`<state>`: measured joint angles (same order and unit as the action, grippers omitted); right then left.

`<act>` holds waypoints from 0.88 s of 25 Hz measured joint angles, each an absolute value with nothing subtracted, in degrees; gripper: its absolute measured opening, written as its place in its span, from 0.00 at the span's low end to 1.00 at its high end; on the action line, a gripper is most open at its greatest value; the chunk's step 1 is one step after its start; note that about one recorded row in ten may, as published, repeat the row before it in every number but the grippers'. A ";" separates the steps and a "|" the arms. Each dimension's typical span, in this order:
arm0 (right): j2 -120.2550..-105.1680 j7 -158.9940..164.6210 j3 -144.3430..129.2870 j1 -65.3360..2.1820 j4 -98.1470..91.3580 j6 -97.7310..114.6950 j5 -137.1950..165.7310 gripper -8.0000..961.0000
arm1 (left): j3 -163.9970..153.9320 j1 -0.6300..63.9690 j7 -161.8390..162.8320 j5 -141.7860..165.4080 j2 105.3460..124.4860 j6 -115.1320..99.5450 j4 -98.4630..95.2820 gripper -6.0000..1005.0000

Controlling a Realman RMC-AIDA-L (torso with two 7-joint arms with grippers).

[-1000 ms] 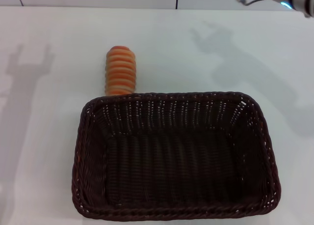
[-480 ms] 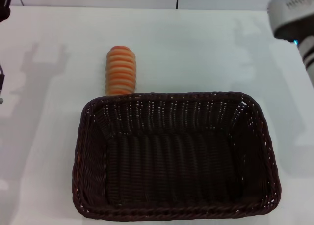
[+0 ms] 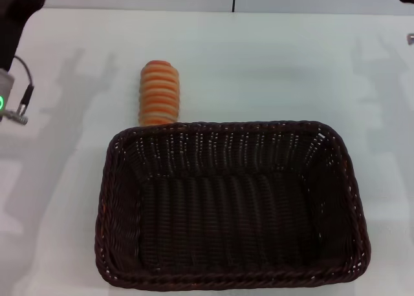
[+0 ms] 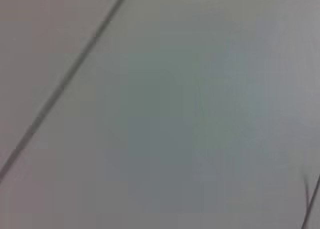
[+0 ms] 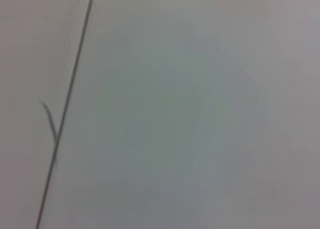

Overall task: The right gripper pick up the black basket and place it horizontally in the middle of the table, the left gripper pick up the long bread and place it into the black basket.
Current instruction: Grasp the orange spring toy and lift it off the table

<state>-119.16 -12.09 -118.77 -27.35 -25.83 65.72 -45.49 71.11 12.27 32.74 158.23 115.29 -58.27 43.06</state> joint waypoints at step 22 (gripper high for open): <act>-118.62 -11.93 -113.59 -28.15 -20.82 62.49 -45.34 0.45 | 86.35 16.29 19.18 164.12 118.23 41.90 91.45 0.75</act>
<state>-118.62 -11.93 -113.59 -28.15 -20.82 62.49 -45.34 86.35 16.29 19.18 164.12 118.23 41.90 91.45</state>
